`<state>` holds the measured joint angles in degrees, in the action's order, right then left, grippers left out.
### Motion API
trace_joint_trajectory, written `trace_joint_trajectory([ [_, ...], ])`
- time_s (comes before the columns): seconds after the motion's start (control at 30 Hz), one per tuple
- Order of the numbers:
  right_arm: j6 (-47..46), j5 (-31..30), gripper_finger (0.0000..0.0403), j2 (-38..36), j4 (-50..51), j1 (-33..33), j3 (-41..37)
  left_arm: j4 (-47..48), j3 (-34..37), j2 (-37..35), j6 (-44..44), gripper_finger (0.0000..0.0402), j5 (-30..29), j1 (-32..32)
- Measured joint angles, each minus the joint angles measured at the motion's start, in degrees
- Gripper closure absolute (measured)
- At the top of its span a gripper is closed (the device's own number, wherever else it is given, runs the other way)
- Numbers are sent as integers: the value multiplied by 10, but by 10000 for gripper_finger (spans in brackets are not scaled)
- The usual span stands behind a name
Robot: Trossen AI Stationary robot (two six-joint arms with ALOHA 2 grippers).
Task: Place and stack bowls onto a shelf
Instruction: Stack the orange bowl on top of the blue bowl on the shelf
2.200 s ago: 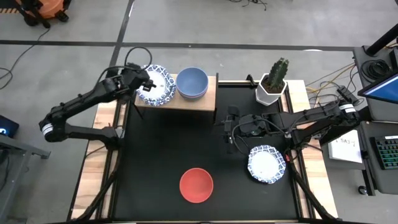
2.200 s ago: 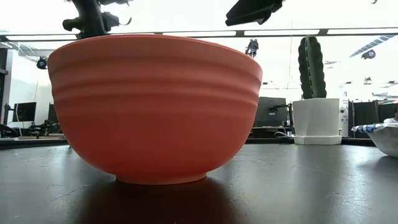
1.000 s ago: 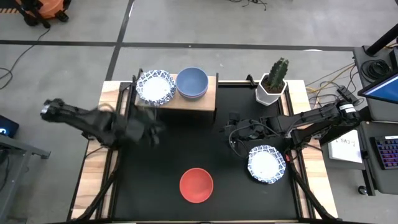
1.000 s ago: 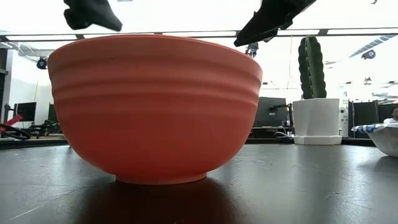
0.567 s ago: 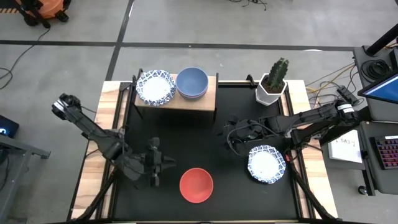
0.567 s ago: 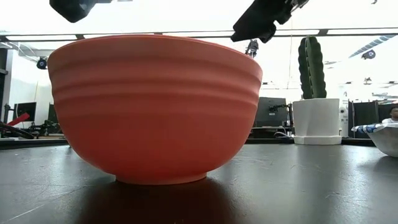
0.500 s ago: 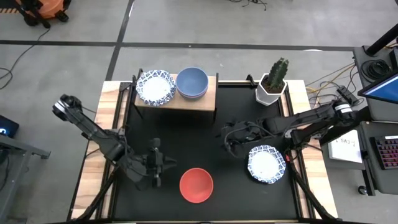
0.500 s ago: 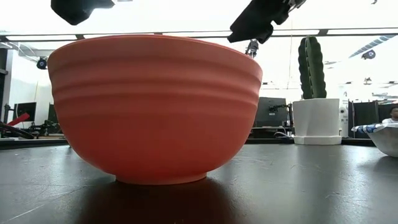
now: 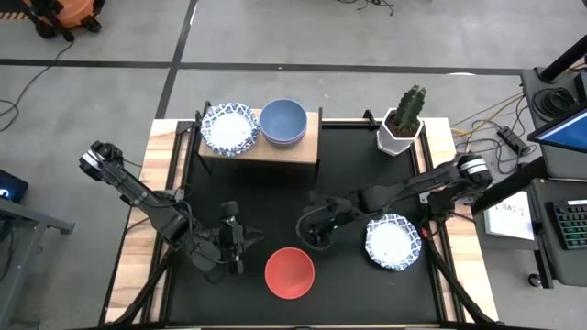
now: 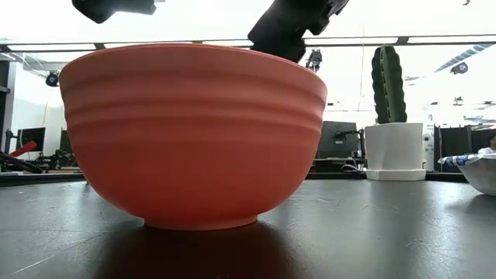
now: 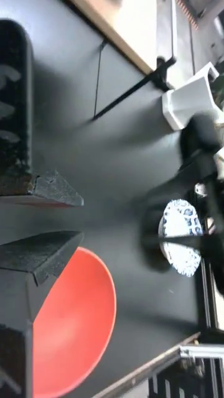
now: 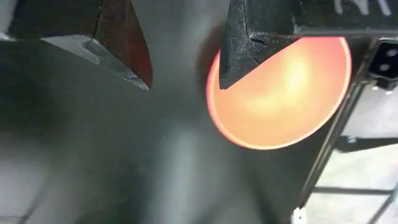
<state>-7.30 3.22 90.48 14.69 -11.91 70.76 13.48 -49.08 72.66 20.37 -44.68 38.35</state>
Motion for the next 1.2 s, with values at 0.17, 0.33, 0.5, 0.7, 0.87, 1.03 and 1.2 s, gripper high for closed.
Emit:
trace_joint_trajectory([
  [0.17, -12, 19, 227, 72, 17, -17, 51, 5, 0, 0, -37, 345, -38, -1],
  [0.33, -38, 17, 227, 141, 53, -18, 104, 6, 0, -3, -68, 345, -69, -1],
  [0.5, -63, 13, 227, 196, 64, -18, 133, 10, 0, -3, -79, 345, -75, -1],
  [0.7, -66, 41, 256, 242, 67, -17, 152, 11, 0, -3, -78, 345, -75, -1],
  [0.87, -72, 77, 343, 256, 55, -6, 157, 12, 0, -3, -81, 345, -75, -1],
  [1.03, -58, 78, 388, 239, 67, 3, 161, 14, 0, -4, -103, 345, -75, -1],
  [1.2, -41, 79, 393, 174, 126, 23, 176, 26, -5, -13, -131, 345, -75, -2],
])
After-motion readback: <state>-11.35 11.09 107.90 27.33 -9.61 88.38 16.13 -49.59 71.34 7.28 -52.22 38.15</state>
